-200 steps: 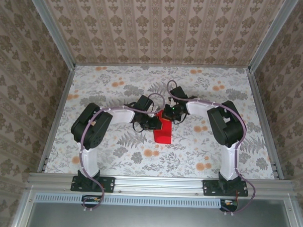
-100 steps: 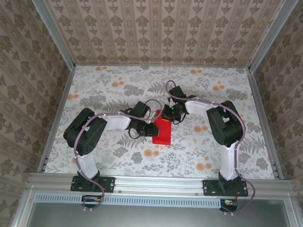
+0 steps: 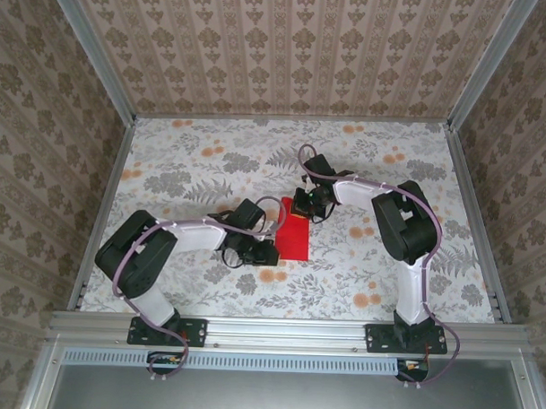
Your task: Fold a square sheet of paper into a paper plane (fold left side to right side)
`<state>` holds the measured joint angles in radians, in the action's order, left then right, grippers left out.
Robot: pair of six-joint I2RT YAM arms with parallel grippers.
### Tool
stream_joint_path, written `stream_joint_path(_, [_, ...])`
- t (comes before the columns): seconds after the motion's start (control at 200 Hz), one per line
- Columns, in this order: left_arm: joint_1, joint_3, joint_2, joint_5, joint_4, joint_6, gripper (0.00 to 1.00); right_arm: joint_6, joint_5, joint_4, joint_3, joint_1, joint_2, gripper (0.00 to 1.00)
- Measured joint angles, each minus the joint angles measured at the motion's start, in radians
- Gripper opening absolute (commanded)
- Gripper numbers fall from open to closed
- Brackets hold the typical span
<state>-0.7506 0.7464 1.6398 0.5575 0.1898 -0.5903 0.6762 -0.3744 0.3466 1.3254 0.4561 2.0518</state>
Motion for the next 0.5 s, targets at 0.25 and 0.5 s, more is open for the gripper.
stream_joint_path(0.25, [0.048,0.167,-0.044,0.04,0.095,0.032,0.2,-0.013,0.0,-0.001,0.003,-0.001,0.003,0.08])
stream_joint_path(0.5, [0.134,0.298,0.047,0.055,0.08,0.076,0.18,-0.023,-0.001,-0.001,0.003,-0.001,0.003,0.08])
